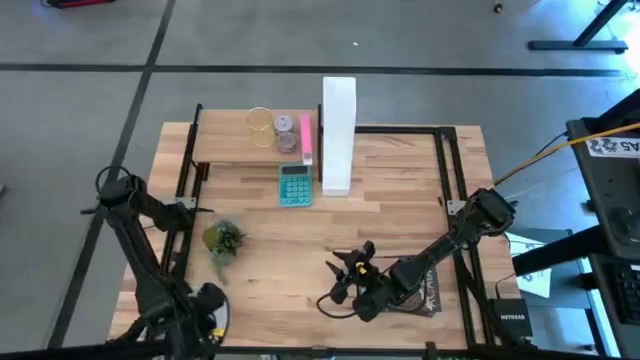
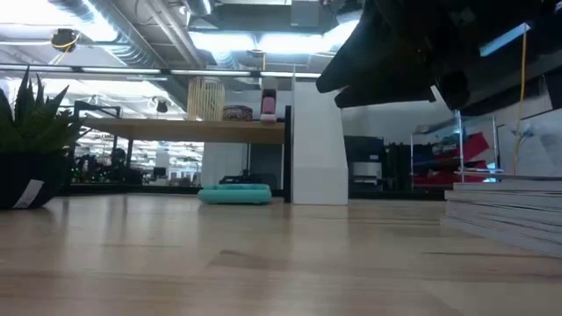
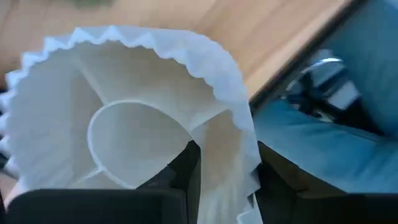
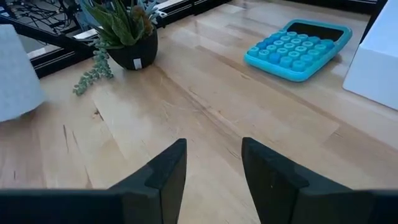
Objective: Stock shelves
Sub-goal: Put the white pen organizer on the shelf
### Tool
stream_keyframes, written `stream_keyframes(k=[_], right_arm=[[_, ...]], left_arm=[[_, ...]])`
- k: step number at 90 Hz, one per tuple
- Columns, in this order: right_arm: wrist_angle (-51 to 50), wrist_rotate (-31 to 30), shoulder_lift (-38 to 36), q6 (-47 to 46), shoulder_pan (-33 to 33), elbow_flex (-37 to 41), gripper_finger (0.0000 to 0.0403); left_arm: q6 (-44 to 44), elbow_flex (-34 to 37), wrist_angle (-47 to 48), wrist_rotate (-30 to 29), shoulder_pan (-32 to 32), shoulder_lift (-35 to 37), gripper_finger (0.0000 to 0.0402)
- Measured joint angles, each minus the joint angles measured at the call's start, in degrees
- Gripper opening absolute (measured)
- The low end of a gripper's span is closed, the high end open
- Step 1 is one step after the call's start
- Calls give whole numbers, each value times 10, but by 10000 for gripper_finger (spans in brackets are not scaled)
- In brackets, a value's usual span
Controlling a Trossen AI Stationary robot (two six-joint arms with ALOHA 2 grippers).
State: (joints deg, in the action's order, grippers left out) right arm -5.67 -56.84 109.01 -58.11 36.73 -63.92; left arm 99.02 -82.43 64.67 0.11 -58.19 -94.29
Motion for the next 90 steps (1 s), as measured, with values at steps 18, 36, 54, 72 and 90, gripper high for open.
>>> stream_keyframes(k=[18,36,54,72,90], right_arm=[[0,-1,0,0,0,0,138],[0,-1,0,0,0,0,138],[0,-1,0,0,0,0,138],[0,-1,0,0,0,0,138],[0,-2,0,0,0,0,138]], left_arm=[[-107,-120,135,-11,61,2,1],[-170,-211,251,-54,111,2,1],[-229,-224,249,-74,137,2,1],[-307,-223,252,-120,178,2,1],[-429,-223,252,-162,269,2,1]])
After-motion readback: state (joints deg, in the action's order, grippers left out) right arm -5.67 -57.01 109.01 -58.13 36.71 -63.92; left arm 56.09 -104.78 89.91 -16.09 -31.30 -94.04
